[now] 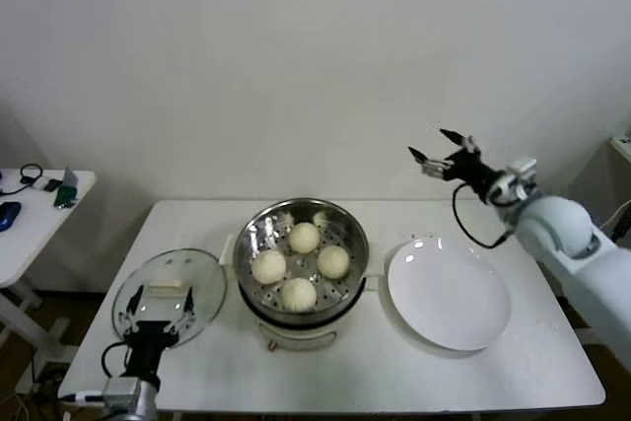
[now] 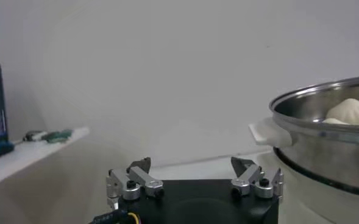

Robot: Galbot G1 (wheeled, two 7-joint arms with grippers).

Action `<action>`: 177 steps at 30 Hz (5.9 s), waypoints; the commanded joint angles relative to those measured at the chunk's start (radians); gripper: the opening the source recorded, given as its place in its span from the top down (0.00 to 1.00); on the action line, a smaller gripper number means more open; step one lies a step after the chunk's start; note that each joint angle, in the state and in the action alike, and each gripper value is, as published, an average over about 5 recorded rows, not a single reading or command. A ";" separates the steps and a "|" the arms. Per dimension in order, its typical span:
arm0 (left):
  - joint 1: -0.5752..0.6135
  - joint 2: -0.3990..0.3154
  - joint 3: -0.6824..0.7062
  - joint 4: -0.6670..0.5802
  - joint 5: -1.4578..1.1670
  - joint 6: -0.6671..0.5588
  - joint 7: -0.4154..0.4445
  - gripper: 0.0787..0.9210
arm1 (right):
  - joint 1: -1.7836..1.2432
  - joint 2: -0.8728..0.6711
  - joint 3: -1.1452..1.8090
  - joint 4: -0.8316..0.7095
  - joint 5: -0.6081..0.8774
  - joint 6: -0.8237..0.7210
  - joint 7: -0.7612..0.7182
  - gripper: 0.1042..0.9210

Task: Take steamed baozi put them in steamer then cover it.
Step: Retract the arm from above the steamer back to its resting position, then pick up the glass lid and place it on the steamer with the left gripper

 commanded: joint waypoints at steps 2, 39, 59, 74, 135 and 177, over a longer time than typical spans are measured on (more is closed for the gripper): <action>-0.002 0.019 -0.004 0.001 0.095 -0.019 -0.019 0.12 | -0.770 0.264 0.562 0.092 -0.207 0.256 -0.058 0.12; -0.145 0.279 0.022 0.567 1.193 -0.103 -0.511 0.12 | -1.044 0.672 0.436 0.069 -0.388 0.570 0.026 0.12; -0.304 0.316 0.102 0.658 1.101 -0.088 -0.430 0.12 | -1.078 0.684 0.448 0.070 -0.389 0.595 0.032 0.12; -0.373 0.323 0.142 0.727 1.121 -0.090 -0.424 0.12 | -1.097 0.700 0.461 0.078 -0.387 0.609 0.035 0.12; -0.335 0.669 0.239 -0.170 0.777 0.603 0.100 0.93 | -1.121 0.747 0.471 0.088 -0.510 0.580 0.087 0.12; -0.542 -0.082 0.816 0.113 1.641 0.644 0.291 0.93 | -1.033 0.751 0.472 -0.047 -0.465 0.679 0.091 0.12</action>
